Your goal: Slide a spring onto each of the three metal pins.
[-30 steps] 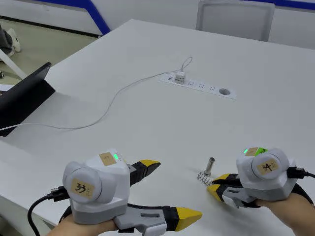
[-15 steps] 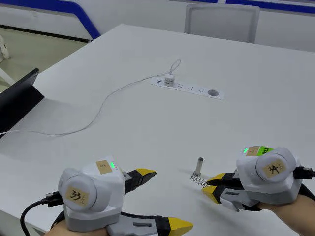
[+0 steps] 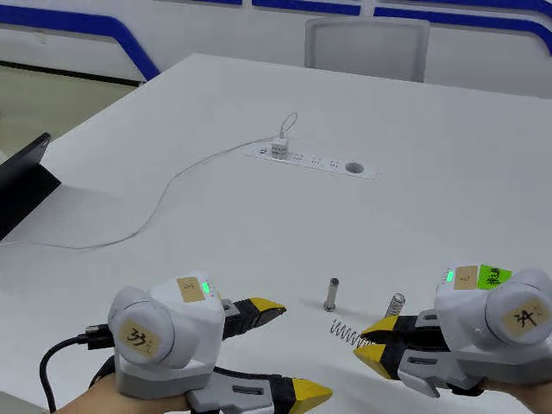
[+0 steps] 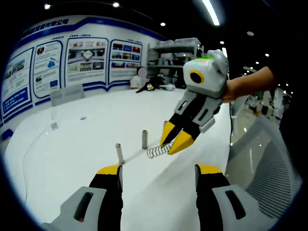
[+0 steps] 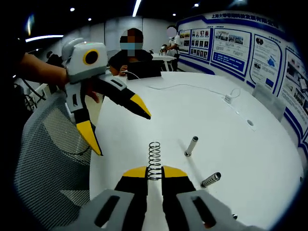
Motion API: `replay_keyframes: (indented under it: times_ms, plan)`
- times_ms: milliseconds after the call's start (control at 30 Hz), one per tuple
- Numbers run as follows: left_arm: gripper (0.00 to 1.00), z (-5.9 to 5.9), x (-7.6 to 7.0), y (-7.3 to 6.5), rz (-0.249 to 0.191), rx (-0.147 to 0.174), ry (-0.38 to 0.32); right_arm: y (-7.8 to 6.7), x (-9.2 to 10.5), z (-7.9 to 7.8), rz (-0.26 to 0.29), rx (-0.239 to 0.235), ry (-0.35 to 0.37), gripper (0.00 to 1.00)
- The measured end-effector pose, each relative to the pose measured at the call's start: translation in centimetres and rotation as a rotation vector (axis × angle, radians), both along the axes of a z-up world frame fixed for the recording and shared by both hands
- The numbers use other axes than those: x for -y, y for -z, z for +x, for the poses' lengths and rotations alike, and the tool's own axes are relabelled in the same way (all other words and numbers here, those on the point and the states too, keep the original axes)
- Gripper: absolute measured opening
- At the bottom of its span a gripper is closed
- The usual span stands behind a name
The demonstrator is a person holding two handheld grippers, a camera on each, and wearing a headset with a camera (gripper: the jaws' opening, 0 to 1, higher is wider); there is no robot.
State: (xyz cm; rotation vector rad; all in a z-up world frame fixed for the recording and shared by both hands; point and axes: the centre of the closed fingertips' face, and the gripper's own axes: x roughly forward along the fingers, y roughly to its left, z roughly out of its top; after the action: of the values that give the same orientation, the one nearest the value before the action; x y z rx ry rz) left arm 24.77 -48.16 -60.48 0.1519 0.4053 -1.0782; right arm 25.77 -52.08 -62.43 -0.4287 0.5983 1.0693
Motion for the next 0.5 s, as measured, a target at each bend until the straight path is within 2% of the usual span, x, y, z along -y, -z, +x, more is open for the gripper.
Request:
replay_keyframes:
  times_ms: [67,100,133,167,267,400,500]
  plan:
    - [0.60,0.0,0.5,-0.1,0.023,0.016,0.029,-0.4,0.0,-0.5,0.007,0.008,-0.013,0.11]
    - [0.57,0.1,0.8,-0.3,0.022,0.030,0.026,-0.6,-0.1,-0.7,0.004,0.014,-0.023,0.11]
    - [0.54,0.3,1.0,-0.7,0.023,0.059,0.028,-0.8,0.0,-0.9,0.000,0.024,-0.029,0.11]
    - [0.52,0.3,1.2,-0.8,0.024,0.067,0.032,-0.9,0.0,-1.1,-0.005,0.033,-0.032,0.11]
    - [0.51,-0.1,2.1,-0.9,0.028,0.065,0.062,-1.2,0.2,-1.6,-0.003,0.048,-0.043,0.11]
    - [0.49,-0.9,2.8,-0.2,0.085,0.081,0.134,-1.6,0.0,-2.4,-0.003,0.066,-0.086,0.11]
    - [0.43,-1.2,3.1,0.1,0.117,0.090,0.164,-1.7,-0.2,-3.0,-0.013,0.075,-0.128,0.11]
